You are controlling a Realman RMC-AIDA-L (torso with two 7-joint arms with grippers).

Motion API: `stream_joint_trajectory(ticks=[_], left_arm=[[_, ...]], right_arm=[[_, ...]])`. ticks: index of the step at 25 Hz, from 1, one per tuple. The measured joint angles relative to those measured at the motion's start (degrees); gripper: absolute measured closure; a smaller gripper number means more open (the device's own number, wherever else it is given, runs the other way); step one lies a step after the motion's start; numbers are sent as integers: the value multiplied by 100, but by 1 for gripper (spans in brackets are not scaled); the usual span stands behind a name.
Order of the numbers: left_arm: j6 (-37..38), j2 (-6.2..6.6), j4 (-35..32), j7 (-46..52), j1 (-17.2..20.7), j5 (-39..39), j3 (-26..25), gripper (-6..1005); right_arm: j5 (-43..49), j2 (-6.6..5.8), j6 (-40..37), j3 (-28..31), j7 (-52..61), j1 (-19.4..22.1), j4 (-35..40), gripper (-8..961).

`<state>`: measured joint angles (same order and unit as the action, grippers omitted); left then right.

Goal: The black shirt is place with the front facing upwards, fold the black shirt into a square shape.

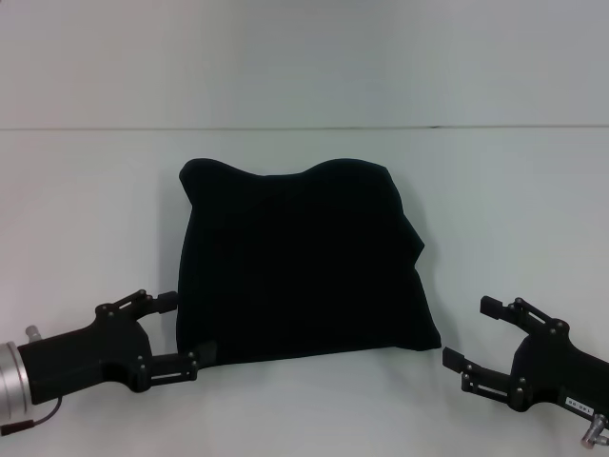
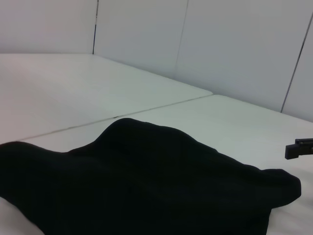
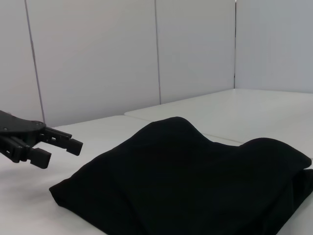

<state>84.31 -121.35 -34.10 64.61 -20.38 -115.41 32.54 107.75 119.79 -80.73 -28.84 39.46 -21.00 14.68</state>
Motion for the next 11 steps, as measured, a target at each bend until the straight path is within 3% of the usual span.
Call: stream_joint_trajectory(ticks=[11], left_arm=[[6,-11,-1,-2,-2,17,-2,38]], right_arm=[[0,0,-2,1,0,0,0,11]])
